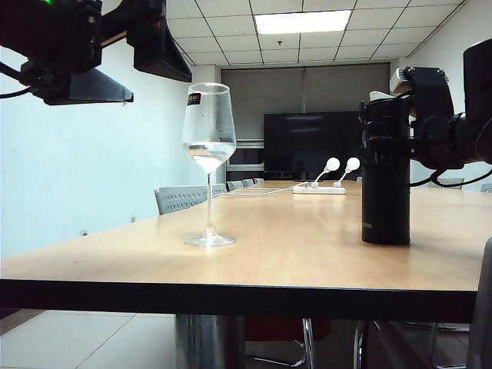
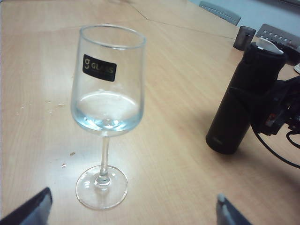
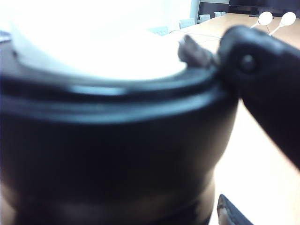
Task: Pick up the black thermos cup, pour some water from it into the stemmed glass, and then put the thermos cup back on the table.
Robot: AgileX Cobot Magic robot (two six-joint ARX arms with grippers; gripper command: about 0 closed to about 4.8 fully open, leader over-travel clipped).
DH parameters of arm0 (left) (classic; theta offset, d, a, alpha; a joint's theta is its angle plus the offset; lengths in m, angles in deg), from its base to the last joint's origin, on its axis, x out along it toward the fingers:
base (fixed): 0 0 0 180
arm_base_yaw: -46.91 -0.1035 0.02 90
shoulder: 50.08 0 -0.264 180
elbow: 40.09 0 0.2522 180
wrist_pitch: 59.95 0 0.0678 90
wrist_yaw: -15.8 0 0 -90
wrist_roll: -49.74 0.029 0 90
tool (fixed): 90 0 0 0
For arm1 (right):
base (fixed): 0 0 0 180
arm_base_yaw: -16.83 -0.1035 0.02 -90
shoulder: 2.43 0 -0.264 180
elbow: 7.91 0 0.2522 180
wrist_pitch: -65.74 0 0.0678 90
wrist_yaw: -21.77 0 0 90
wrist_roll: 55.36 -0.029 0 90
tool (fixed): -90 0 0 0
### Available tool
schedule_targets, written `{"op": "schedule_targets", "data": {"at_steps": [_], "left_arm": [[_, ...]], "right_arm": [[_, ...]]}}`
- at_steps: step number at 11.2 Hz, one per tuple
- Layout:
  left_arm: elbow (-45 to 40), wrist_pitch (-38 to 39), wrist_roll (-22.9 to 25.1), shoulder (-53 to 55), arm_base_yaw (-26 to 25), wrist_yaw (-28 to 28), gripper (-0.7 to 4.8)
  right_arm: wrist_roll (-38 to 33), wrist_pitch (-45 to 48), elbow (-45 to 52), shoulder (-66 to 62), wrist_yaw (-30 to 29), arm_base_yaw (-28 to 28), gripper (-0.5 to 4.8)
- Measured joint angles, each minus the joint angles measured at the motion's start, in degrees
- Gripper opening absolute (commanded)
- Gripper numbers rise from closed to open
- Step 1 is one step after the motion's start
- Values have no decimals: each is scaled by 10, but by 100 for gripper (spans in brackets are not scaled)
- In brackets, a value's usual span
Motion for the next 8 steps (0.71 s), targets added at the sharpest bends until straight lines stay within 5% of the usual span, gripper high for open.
{"op": "schedule_targets", "data": {"at_steps": [2, 8], "left_arm": [[0, 0, 0, 0, 0, 0, 458], [0, 0, 0, 0, 0, 2, 458]], "right_arm": [[-2, -2, 0, 0, -2, 0, 184], [-7, -4, 0, 1, 0, 0, 184]]}}
